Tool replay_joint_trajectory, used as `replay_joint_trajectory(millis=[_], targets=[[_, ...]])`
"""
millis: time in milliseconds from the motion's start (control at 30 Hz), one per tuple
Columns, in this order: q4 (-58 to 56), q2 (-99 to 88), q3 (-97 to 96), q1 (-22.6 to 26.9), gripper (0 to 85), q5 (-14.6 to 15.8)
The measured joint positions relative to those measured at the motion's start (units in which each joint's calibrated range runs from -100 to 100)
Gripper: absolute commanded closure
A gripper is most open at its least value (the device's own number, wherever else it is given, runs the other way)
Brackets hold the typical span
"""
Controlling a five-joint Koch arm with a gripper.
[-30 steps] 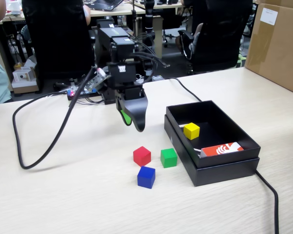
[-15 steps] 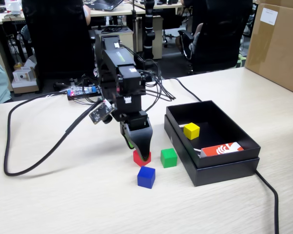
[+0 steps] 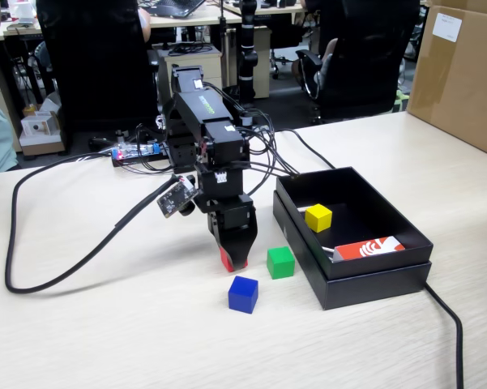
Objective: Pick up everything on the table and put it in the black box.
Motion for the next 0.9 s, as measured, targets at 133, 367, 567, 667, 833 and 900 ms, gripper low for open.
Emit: replay_joint_trajectory(millis=[133,367,567,667,833,900], targets=[[0.0,-12.0,0.0,0.4,75.3,0.0],[-0.1,-30.0,-0.4,6.8,75.3,1.4],[-0.2,-27.6,6.0,13.2,75.3,5.7],[-0.1,-22.5,6.6,14.8,75.1,7.6],[-0.1,-13.3,7.1,15.7,74.9,9.4],[-0.2,-11.7,7.2,16.0,74.5,9.8]])
